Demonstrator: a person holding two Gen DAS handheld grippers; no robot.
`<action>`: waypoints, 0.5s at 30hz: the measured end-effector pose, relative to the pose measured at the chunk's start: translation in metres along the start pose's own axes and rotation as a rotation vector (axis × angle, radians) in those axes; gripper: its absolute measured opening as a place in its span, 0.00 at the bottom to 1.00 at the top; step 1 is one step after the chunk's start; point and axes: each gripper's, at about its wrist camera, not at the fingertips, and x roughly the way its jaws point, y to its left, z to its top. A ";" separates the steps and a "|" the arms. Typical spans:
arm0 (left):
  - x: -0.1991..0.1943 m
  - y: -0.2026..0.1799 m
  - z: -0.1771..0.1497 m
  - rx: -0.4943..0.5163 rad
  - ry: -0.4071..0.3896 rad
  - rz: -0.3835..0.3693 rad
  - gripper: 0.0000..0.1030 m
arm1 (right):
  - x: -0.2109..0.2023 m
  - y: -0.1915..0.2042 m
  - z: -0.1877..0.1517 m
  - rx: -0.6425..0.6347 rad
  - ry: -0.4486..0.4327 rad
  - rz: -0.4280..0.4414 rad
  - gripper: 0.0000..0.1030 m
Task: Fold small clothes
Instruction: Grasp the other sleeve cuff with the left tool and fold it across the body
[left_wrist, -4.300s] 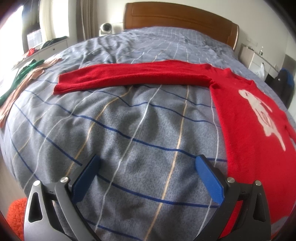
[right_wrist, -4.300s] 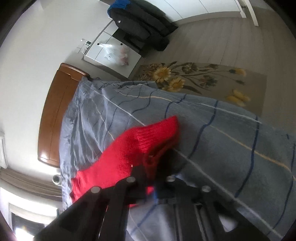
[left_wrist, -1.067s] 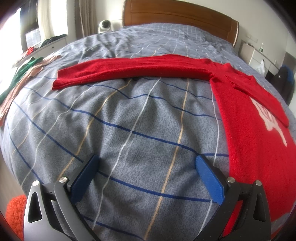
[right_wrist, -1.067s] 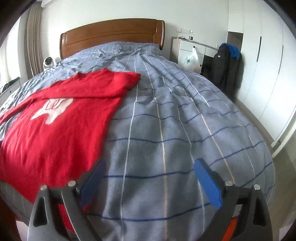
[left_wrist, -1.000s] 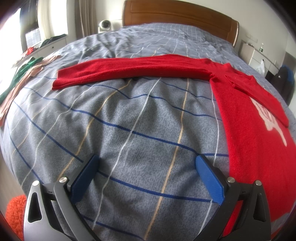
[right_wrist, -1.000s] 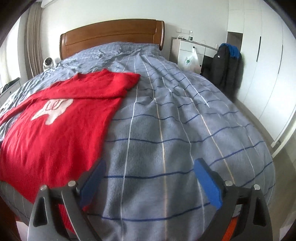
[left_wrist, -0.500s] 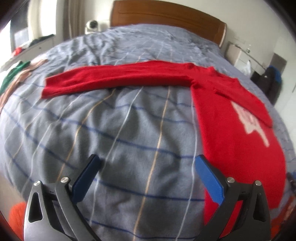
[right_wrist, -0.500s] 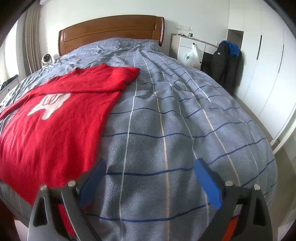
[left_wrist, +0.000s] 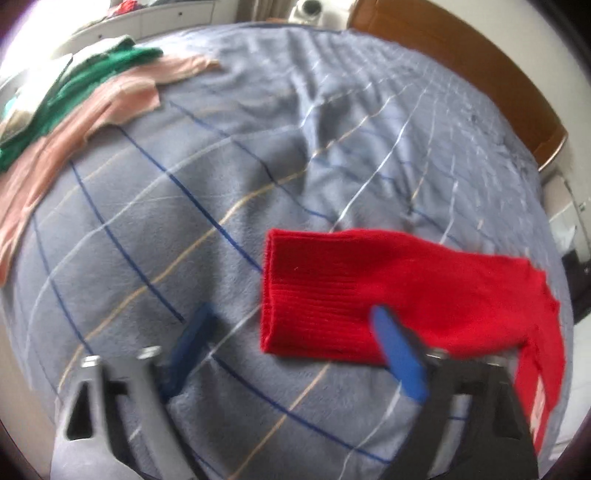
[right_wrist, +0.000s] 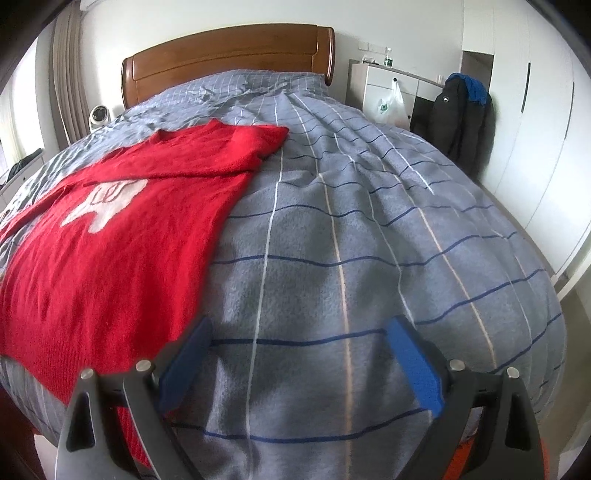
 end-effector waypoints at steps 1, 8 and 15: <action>0.001 -0.005 -0.001 0.013 -0.008 0.009 0.39 | 0.001 0.001 0.000 -0.004 0.001 -0.001 0.92; -0.057 -0.087 0.013 0.209 -0.129 -0.026 0.06 | 0.001 0.002 -0.001 -0.005 0.003 0.011 0.92; -0.138 -0.289 0.000 0.535 -0.238 -0.295 0.06 | -0.002 -0.007 0.001 0.049 -0.008 0.063 0.92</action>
